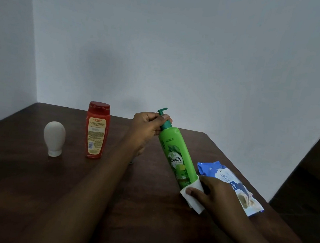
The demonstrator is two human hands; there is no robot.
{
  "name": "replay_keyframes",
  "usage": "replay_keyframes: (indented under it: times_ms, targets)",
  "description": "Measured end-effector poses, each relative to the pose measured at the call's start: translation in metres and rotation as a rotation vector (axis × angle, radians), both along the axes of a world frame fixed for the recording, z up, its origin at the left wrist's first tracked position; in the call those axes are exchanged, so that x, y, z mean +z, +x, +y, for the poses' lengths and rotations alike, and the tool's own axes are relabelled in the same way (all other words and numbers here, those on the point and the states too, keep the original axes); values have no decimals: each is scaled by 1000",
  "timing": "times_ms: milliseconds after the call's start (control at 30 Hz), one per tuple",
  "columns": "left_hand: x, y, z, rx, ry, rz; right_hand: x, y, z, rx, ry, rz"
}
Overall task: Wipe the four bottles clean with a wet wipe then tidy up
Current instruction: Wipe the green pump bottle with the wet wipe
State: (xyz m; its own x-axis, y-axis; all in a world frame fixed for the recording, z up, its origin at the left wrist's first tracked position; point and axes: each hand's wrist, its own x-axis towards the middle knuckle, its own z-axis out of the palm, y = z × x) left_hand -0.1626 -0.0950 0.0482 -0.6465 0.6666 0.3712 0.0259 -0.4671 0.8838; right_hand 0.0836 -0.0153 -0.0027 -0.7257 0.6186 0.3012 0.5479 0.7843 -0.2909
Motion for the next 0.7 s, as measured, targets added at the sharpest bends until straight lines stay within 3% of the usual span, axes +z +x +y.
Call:
replay_keyframes:
  times_ms: [100,267,500,567,700]
  targets:
    - [1,0,0,-12,4,5,2,-10,-5,24,10,65]
    - [1,1,1,-48,6,4,11,-34,-9,86,174,220]
    - [4,9,4,-197,49,-92,41,-78,-15,112,427,297]
    - [8,13,5,-198,73,-157,40,-82,-25,105,367,263]
    - [9,17,11,-159,117,-234,16,-76,-44,125,50,154]
